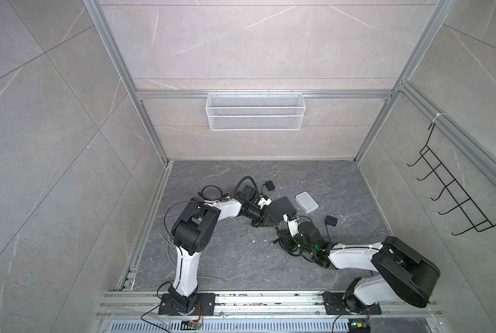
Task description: Insert the plug into the switch port
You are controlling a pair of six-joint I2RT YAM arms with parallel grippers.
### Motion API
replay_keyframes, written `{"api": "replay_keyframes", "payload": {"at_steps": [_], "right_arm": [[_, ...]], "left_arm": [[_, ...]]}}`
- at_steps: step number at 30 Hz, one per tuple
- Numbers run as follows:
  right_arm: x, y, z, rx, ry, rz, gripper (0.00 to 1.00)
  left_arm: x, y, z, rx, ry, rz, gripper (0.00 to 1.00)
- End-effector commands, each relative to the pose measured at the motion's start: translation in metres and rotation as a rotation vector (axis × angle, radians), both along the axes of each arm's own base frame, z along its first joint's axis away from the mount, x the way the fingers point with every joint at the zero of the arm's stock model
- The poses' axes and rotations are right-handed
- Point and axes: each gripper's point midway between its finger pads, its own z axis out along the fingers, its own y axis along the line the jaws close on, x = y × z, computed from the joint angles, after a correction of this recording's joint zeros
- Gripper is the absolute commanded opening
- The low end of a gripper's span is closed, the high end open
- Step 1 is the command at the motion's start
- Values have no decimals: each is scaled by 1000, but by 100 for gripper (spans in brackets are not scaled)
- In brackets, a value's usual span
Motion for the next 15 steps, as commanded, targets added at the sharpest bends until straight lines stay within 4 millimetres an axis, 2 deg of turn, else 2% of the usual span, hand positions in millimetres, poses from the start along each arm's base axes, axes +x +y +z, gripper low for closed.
{"api": "replay_keyframes", "payload": {"at_steps": [1,3,5,9,12,15], "right_arm": [[1,-6,-5,-41,36,-38,4],[-1,-9,-15,-82,66,-38,4],[-1,-11,-22,-115,87,-43,3],[4,-14,-33,-158,105,-69,3],[9,-9,-35,-164,107,-68,3],[12,-5,-40,-170,126,-63,3]], "left_arm": [[17,9,4,40,-21,48,25],[32,16,10,68,-63,68,33],[46,22,20,110,-146,59,34],[78,44,23,297,-343,29,37],[102,56,16,416,-488,10,38],[119,59,2,459,-588,-30,40]]}}
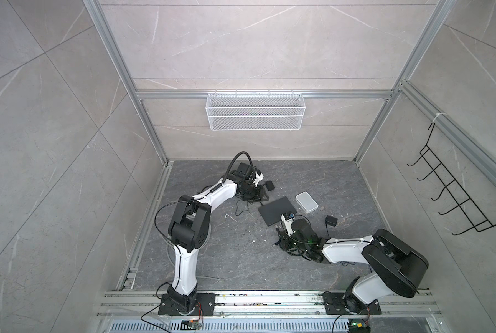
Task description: Insert the plug into the switch port
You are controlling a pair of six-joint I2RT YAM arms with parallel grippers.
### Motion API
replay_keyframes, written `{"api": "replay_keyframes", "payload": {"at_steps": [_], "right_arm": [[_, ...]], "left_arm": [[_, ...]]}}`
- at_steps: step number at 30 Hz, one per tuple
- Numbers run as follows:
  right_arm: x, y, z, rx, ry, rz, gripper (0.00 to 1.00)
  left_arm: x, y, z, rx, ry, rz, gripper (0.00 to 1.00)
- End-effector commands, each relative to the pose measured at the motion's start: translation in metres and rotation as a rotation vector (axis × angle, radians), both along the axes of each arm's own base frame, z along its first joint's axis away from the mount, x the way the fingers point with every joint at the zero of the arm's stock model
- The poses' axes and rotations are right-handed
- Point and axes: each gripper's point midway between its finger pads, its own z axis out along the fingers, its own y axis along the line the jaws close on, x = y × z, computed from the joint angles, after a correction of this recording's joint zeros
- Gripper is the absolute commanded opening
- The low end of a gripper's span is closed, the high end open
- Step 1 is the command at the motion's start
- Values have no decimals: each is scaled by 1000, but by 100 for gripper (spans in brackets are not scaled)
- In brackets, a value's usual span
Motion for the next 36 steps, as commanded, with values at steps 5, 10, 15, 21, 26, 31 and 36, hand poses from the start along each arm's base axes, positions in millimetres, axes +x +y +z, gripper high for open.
{"api": "replay_keyframes", "payload": {"at_steps": [5,10,15,21,26,31,36], "right_arm": [[4,-2,-18,-67,61,-32,2],[5,-13,-21,-120,77,-73,2],[3,-24,-28,-189,110,-99,2],[3,-17,-28,-160,102,-78,2],[11,-21,-33,-196,89,-105,1],[17,-33,-30,-237,66,-176,1],[20,-44,-30,-264,64,-212,1]], "left_arm": [[14,5,-48,164,-75,-147,40],[17,-11,-48,122,-90,-176,42],[9,-26,-52,92,-86,-244,43],[-3,-29,-64,102,-55,-273,45],[-17,-33,-73,106,-24,-331,44],[-32,-36,-83,139,9,-397,42],[-38,-34,-102,188,36,-422,42]]}}
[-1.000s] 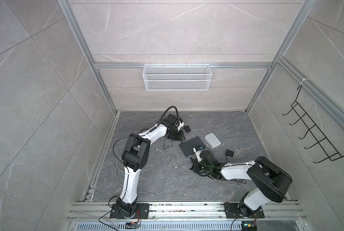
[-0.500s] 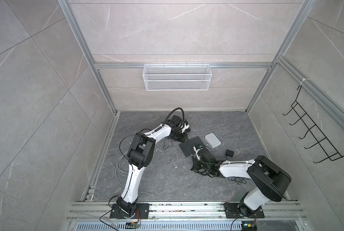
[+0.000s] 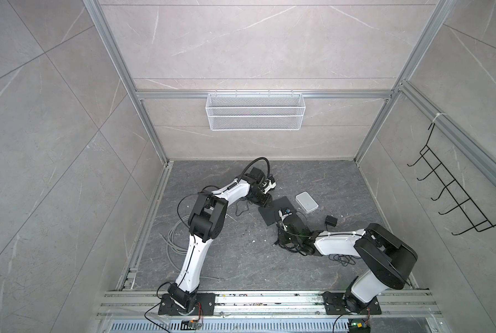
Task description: Insert the plug into the switch port
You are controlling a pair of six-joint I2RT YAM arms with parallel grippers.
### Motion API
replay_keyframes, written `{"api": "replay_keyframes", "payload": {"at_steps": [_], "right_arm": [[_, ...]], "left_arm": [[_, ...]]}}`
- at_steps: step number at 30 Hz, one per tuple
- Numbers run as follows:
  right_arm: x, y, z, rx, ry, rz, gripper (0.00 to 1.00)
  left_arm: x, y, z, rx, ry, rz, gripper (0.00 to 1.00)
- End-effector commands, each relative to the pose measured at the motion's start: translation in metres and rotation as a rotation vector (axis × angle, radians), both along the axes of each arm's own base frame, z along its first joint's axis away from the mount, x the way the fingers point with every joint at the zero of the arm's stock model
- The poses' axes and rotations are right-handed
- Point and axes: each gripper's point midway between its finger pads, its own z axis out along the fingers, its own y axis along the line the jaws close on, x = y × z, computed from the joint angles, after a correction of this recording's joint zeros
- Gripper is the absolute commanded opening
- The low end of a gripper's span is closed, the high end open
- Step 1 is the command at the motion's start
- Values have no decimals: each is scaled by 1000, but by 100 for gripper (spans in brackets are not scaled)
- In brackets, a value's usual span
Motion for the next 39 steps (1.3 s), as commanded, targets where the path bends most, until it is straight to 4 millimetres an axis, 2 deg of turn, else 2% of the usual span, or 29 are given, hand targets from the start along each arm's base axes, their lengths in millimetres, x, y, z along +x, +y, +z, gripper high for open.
{"api": "replay_keyframes", "payload": {"at_steps": [1,8,10,19,24,30,35,39], "right_arm": [[-2,-34,-23,-106,45,-95,1],[10,-24,-22,-95,21,-94,1],[16,-16,-18,-62,-11,-89,2],[35,-2,0,8,-171,-75,4],[40,-6,5,10,-244,-97,3],[36,-5,-5,-4,-312,-75,3],[30,0,-12,-11,-332,-28,3],[30,6,-19,19,-324,-20,3]], "left_arm": [[-42,-2,-34,77,147,-81,41],[-56,-5,-44,109,227,-108,39],[-64,-4,-48,116,281,-111,38],[-93,7,-56,148,434,-102,36],[-103,15,-61,197,526,-81,33],[-110,16,-70,186,562,-50,32],[-112,6,-58,135,607,-47,28],[-122,4,-56,116,639,-35,26]]}}
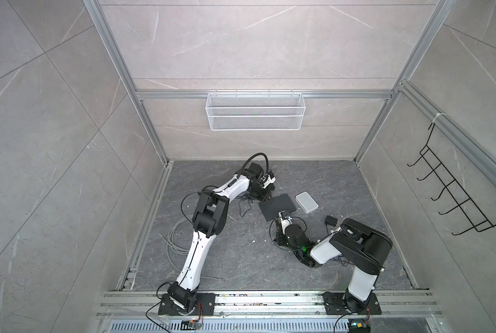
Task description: Insert the plug into the switch port
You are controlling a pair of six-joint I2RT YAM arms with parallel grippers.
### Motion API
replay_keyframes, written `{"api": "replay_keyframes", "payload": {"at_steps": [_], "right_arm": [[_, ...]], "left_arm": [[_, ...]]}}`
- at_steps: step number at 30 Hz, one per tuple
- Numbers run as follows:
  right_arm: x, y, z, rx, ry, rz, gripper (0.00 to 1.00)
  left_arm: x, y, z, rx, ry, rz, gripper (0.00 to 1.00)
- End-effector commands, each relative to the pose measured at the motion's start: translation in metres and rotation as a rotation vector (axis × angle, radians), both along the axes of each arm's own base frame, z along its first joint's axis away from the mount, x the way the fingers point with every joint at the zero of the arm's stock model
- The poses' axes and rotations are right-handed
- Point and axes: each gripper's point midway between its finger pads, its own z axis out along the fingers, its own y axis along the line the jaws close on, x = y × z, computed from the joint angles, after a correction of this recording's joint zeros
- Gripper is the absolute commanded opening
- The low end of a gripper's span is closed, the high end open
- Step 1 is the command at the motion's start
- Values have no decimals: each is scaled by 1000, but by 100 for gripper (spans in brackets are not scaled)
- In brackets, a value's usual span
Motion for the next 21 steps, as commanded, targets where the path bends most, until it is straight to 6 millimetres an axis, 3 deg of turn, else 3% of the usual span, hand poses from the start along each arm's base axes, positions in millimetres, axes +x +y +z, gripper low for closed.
{"api": "replay_keyframes", "payload": {"at_steps": [1,11,21], "right_arm": [[9,0,-22,-21,19,-5,2],[11,5,-8,88,17,-24,3],[25,24,-2,16,-31,47,2]], "left_arm": [[-145,10,-51,162,576,-64,26],[-172,15,-53,179,633,-74,25],[-197,8,-53,145,700,-144,22]]}}
